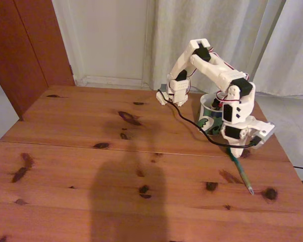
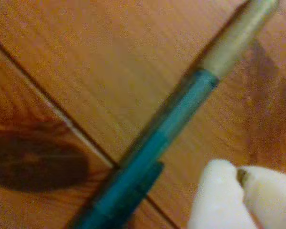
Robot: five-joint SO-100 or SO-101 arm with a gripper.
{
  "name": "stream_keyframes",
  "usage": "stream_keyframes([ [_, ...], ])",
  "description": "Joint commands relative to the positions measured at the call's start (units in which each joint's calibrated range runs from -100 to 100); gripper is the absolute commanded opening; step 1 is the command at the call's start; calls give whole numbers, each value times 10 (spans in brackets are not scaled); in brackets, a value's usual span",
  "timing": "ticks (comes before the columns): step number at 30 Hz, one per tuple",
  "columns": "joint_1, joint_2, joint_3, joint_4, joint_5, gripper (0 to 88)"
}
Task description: Clean up the desk and place the pens and markers into the cup
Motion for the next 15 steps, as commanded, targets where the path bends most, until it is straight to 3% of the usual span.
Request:
stream_keyframes([
  [1, 2, -9, -31, -18, -19, 11],
  [15, -6, -18, 20, 1, -44, 8],
])
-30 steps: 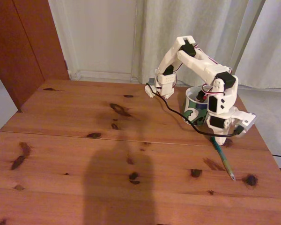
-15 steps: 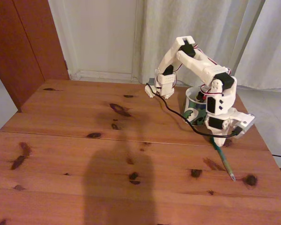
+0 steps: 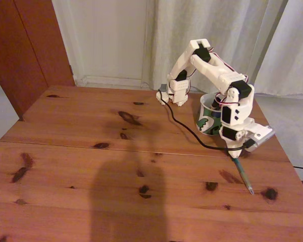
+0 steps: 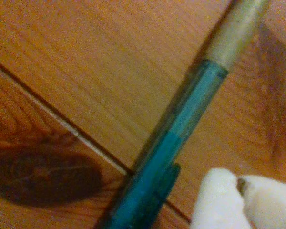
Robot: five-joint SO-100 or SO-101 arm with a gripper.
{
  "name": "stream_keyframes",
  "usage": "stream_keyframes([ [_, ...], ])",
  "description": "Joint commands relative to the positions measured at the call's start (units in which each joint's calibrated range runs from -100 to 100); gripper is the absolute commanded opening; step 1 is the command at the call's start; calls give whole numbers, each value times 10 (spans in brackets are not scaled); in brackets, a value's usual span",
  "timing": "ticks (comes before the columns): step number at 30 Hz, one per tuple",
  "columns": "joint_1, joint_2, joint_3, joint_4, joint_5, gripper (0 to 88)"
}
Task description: Clean up the desk and place the pens and markers into the cup
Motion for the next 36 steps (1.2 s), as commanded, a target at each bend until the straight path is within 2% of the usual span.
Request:
stream_keyframes([
  [1, -3, -17, -2, 3, -9, 8],
  [19, -40, -17, 5, 3, -21, 8],
  [36, -24, -17, 53, 3, -13, 12],
])
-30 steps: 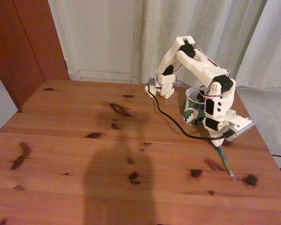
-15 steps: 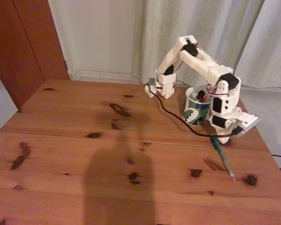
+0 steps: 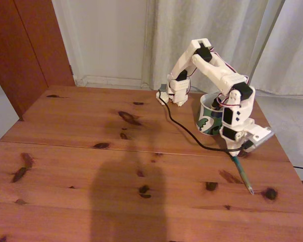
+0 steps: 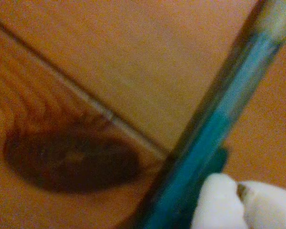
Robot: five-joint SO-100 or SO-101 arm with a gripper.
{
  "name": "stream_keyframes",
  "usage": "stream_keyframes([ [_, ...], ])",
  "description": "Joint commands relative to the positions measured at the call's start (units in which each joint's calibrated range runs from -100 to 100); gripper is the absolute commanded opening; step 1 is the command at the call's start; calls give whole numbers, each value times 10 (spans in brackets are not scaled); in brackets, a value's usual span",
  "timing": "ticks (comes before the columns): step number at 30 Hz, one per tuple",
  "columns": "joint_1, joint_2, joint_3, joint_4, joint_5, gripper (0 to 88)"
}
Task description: Clean up the desk and place the pens and markers into the cup
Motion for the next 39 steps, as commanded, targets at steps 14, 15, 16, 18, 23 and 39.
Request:
stream_keyframes([
  [14, 5, -18, 24, -49, 13, 8],
  [15, 5, -18, 24, -53, 13, 8],
  [16, 5, -18, 24, -53, 13, 8],
  [18, 5, -18, 24, -53, 13, 8],
  [23, 5, -18, 24, -50, 13, 12],
  [39, -3, -19, 14, -53, 8, 188],
])
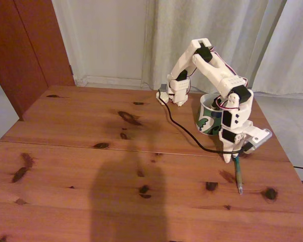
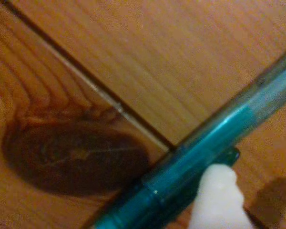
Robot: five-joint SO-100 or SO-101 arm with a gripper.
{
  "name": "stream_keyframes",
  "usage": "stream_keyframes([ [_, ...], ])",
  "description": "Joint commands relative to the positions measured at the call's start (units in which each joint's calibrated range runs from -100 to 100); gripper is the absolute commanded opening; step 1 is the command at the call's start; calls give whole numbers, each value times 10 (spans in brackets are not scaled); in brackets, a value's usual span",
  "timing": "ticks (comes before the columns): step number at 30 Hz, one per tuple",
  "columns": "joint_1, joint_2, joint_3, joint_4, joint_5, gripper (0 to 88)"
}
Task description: Clean up the desk and place the pens and markers into the cup
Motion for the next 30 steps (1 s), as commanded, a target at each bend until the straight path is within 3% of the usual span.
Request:
stream_keyframes([
  [1, -5, -18, -16, -10, 0, 191],
  [19, 7, -18, -86, -2, 0, 188],
  [26, 52, -18, -89, -8, -1, 188],
  [30, 60, -18, -89, -9, -34, 186],
])
